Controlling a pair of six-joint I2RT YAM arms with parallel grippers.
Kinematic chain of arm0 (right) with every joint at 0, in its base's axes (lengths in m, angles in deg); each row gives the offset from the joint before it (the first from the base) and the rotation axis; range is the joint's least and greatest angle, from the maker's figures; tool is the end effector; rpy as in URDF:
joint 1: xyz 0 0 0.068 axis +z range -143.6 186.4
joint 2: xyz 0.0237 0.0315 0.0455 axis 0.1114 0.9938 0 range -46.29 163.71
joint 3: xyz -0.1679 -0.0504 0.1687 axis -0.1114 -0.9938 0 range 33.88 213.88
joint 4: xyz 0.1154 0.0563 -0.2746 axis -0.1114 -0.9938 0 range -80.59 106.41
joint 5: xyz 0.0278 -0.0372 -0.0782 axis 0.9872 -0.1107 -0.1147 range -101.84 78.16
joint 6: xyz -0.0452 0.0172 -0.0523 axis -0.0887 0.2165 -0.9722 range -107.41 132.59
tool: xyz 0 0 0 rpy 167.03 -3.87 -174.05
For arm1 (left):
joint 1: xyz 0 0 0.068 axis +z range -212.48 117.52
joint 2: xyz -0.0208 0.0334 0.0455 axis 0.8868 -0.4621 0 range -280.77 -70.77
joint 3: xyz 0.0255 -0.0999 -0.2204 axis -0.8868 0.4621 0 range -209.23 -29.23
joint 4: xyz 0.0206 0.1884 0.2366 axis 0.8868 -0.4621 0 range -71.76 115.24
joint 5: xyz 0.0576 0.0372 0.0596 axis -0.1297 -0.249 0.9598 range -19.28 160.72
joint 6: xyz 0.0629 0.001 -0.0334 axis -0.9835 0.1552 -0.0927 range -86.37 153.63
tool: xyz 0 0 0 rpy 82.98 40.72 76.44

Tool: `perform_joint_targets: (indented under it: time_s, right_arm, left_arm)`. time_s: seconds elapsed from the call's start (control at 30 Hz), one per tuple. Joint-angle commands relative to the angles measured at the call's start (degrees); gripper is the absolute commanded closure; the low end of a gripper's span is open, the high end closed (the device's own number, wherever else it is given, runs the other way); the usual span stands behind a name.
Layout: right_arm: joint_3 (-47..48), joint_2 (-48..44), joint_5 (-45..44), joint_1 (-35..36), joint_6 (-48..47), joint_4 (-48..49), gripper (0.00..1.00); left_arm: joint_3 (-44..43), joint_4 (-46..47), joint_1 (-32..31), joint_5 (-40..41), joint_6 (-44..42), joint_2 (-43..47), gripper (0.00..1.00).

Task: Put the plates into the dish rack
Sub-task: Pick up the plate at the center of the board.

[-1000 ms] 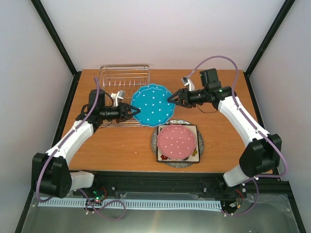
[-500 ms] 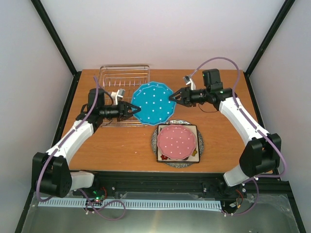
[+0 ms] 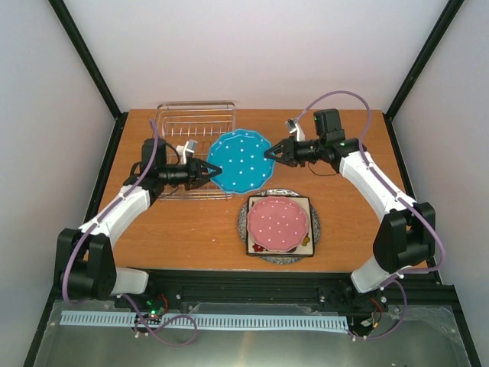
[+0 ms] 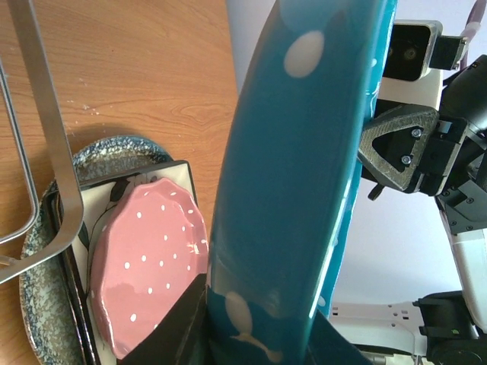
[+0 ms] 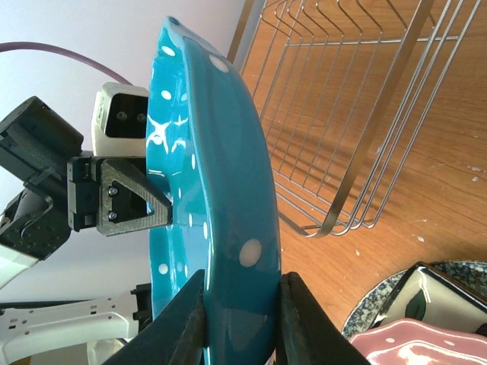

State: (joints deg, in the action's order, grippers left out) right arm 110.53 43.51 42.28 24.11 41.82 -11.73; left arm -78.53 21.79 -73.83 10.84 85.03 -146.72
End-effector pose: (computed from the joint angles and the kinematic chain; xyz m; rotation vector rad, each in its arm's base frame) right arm 0.3625 0.1657 0.2680 -0.2988 2.3448 1.4943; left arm 0.3214 -0.1162 0.2120 -0.0660 2.2791 -1.7135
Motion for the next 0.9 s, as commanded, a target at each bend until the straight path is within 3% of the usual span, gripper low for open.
perform_joint_targets:
  time_s: [0.0,0.13,0.23,0.57,0.87]
  right_arm:
    - [2.7,1.5,3.9,2.2,3.3,1.4,0.97]
    - [6.5,3.0,0.6,3.8,1.7,-2.4,0.97]
    - [11.7,3.9,-5.0,4.6,-0.8,-8.0,0.97]
    - [36.3,13.6,-27.4,12.3,-7.0,-26.1,0.97]
    - [45.2,19.0,-39.2,15.6,-5.3,-24.0,0.97]
  left_arm:
    - [-4.1,8.1,-0.2,-4.3,-1.4,0.1,0.93]
    - [-6.7,3.6,-0.2,-3.1,-4.5,-1.3,0.92]
    - [-9.8,-1.9,-0.2,-0.4,-8.2,-2.1,0.86]
    - [-17.7,-6.3,-0.1,3.3,-11.3,-7.1,0.83]
    - [-24.0,-13.0,1.1,12.8,-13.0,-11.2,0.69]
